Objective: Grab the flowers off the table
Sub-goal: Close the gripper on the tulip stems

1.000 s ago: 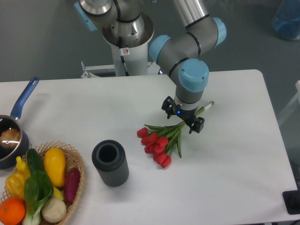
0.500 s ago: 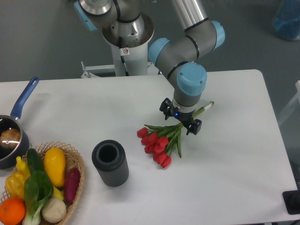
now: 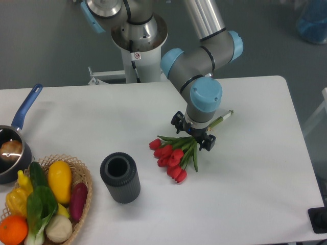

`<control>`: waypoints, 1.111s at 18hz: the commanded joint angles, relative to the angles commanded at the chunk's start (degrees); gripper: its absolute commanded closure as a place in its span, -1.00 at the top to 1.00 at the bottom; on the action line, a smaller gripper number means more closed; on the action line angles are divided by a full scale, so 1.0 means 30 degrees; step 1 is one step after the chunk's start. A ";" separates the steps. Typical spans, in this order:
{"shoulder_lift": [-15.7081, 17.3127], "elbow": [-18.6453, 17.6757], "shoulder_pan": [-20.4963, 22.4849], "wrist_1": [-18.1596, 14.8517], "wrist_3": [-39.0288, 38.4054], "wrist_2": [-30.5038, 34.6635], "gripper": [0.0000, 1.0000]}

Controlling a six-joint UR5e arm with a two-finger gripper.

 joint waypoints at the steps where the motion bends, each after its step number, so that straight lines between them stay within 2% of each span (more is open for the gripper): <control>1: -0.0029 0.0000 0.0000 0.0000 0.0000 0.0000 1.00; 13: -0.0029 -0.0030 -0.0176 0.0000 0.0000 0.0000 0.97; 18: -0.0029 -0.0030 -0.0176 -0.0029 0.0000 0.0000 0.30; 20: 0.0000 -0.0030 -0.0176 -0.0030 0.0088 0.0000 0.23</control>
